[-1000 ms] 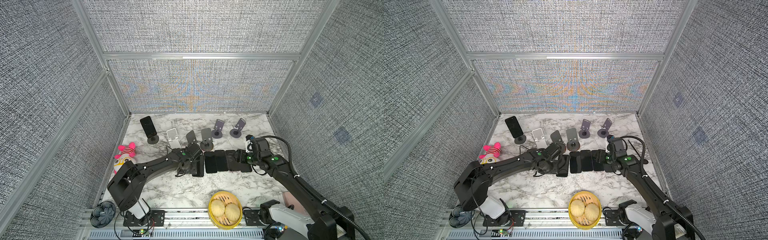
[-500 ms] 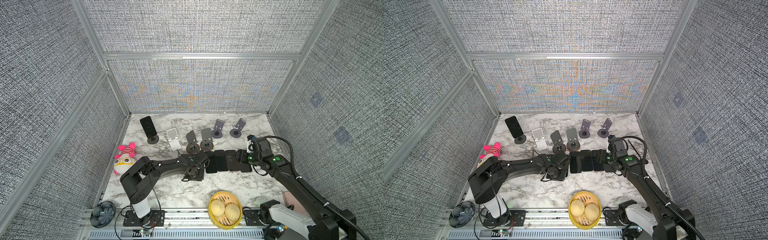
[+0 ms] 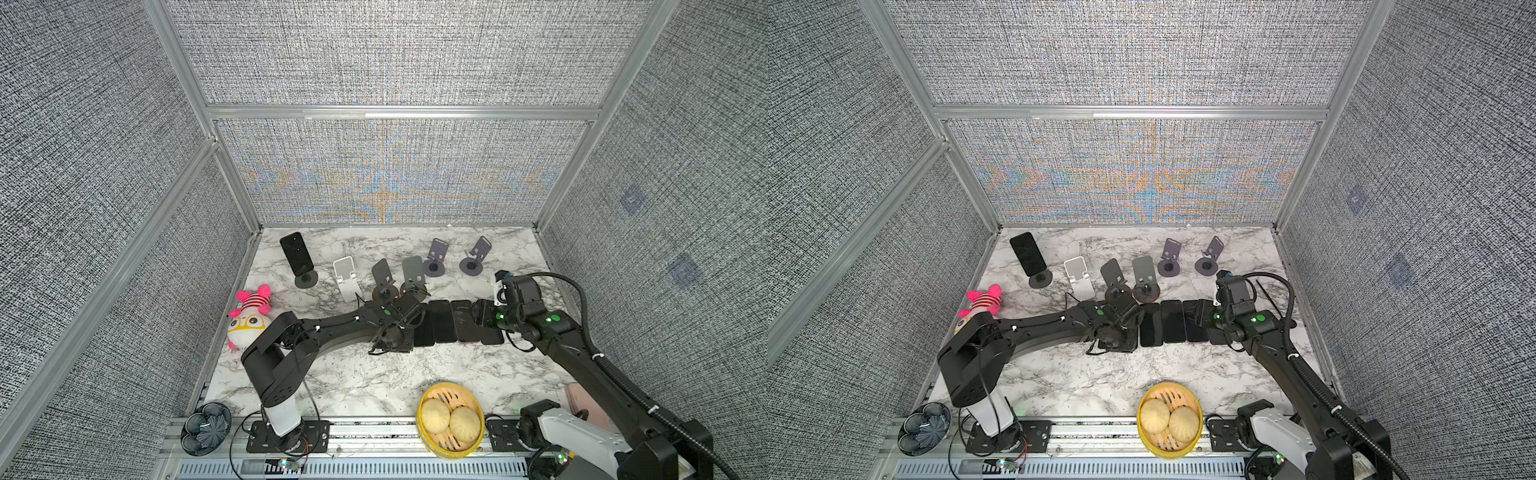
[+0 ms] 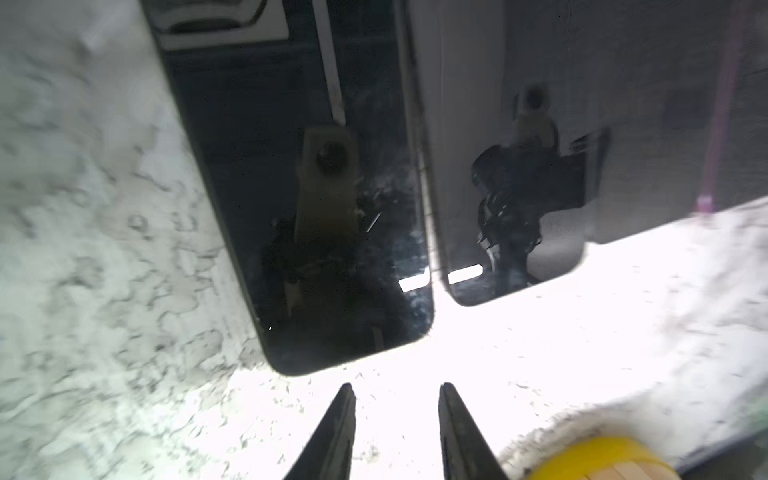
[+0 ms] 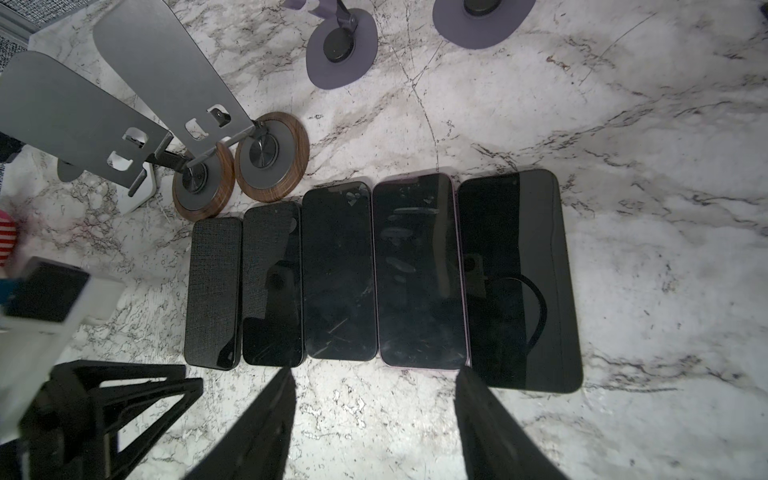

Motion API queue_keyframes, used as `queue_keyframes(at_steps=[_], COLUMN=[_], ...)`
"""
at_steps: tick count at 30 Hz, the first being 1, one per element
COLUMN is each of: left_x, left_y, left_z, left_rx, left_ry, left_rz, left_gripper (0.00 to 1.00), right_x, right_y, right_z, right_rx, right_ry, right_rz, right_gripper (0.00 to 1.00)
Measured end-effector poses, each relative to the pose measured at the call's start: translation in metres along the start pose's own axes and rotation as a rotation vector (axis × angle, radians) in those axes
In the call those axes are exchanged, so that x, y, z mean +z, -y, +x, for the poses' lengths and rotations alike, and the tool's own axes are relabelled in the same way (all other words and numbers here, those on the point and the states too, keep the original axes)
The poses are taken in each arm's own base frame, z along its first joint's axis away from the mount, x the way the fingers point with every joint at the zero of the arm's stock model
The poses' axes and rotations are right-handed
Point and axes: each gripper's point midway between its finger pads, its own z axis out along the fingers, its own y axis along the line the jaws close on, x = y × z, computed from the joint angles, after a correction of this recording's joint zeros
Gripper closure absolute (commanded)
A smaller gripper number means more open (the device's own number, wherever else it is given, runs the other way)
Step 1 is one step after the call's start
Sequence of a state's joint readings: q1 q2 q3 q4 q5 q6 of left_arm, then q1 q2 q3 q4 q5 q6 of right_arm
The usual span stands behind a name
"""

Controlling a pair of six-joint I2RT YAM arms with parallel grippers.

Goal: Remove the phone from the phone stand
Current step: 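Raise the left gripper away from the phones and draw it back, then reach the left gripper toward the black phone on the far grey stand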

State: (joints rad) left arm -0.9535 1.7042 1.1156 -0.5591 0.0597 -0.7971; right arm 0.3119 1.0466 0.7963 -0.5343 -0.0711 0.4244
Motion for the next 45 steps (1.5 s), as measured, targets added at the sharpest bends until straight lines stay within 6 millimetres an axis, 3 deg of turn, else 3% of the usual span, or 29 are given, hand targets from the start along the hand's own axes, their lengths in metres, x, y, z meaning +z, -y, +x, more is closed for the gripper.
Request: queue_keyframes(at_steps=[2, 5, 11, 14, 18, 22, 28, 35, 45], left_x=[-0.018, -0.050, -0.110, -0.120, -0.119, -0.105, -0.088, -0.069, -0.066], left_y=[0.005, 0.003, -0.050, -0.054, -0.053, -0.065, -0.076, -0.079, -0.077], left_z=[-0.010, -0.037, -0.102, -0.126, -0.163, -0.186, -0.199, -0.210, -0.231], left_rx=[0.006, 0.013, -0.008, 0.035, 0.076, 0.073, 0.067, 0.066, 0.090], left_ry=[0.041, 0.115, 0.303, 0.373, 0.426, 0.435, 0.434, 0.424, 0.451], left_rz=[0.010, 0.029, 0.037, 0.077, 0.099, 0.079, 0.056, 0.045, 0.020], left_gripper=[0.45, 0.38, 0.32, 0.32, 0.42, 0.43, 0.45, 0.72, 0.85], right_x=[0.001, 0.002, -0.001, -0.003, -0.005, -0.008, -0.010, -0.009, -0.009], right_y=[-0.001, -0.003, -0.006, -0.008, -0.009, -0.010, -0.009, -0.010, -0.008], right_z=[0.001, 0.003, 0.002, 0.001, 0.000, -0.001, -0.002, -0.004, -0.004], right_rx=[0.001, 0.000, -0.002, -0.003, 0.000, 0.000, -0.004, -0.012, -0.014], right_ry=[-0.009, -0.016, -0.009, -0.001, 0.007, 0.015, 0.021, 0.019, 0.024], right_rz=[-0.007, -0.018, -0.036, -0.041, -0.049, -0.053, -0.047, -0.045, -0.035], right_gripper=[0.38, 0.38, 0.38, 0.38, 0.38, 0.38, 0.38, 0.38, 0.38])
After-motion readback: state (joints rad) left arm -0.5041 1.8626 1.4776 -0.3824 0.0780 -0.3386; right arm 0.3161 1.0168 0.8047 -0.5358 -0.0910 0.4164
